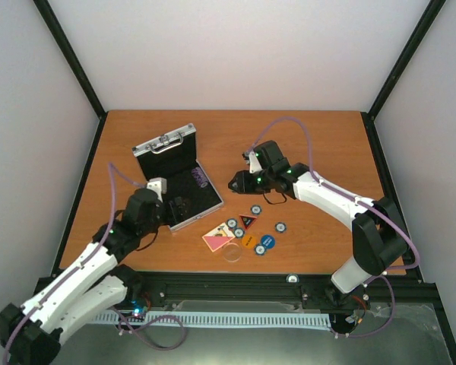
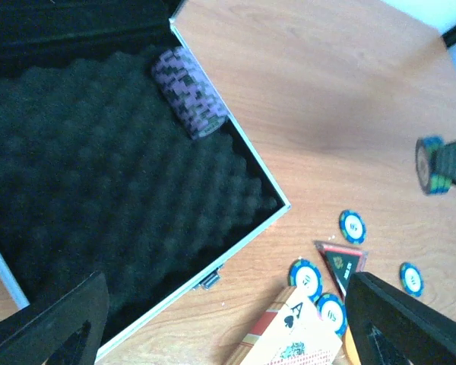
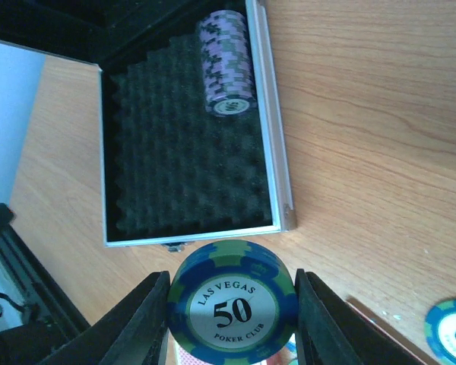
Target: Pack up texas hold em set
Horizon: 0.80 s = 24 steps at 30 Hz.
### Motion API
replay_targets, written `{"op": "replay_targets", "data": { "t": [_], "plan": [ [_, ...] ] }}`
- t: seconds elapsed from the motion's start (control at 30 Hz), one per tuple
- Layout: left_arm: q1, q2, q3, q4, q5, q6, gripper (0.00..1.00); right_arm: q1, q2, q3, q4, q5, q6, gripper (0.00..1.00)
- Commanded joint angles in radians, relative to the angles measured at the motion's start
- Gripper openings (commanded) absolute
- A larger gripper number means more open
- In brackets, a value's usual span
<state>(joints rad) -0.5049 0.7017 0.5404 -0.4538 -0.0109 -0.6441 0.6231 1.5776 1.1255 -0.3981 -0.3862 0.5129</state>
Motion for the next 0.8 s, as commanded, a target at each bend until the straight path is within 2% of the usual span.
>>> {"op": "replay_targets", "data": {
  "t": [0.0,0.33,0.4,0.43,0.5,0.63,0.77],
  "plan": [
    [-0.131,0.057,0.001,0.082,-0.187,-0.039,0.88,-0.001,-0.013,0.000,0.085,-0.056,0.078,0.13],
    [-0.282,0.086,-0.046,0.191,-0.405,-0.099,0.89,-0.001,-0.038,-0.053,0.220,-0.079,0.252,0.13],
    [-0.315,0.108,-0.057,0.234,-0.461,-0.104,0.96,0.000,-0.031,-0.063,0.253,-0.095,0.288,0.12],
    [-0.327,0.123,-0.061,0.261,-0.481,-0.101,0.96,0.000,-0.027,-0.067,0.272,-0.103,0.304,0.12],
    [-0.349,0.165,-0.071,0.320,-0.514,-0.086,0.89,0.002,-0.020,-0.071,0.298,-0.120,0.331,0.12],
    [-0.357,0.262,-0.079,0.454,-0.494,-0.025,0.97,0.013,-0.011,-0.059,0.313,-0.125,0.360,0.12],
    [-0.362,0.313,-0.070,0.551,-0.450,0.048,1.00,0.021,-0.007,-0.047,0.316,-0.120,0.381,0.12]
  ]
}}
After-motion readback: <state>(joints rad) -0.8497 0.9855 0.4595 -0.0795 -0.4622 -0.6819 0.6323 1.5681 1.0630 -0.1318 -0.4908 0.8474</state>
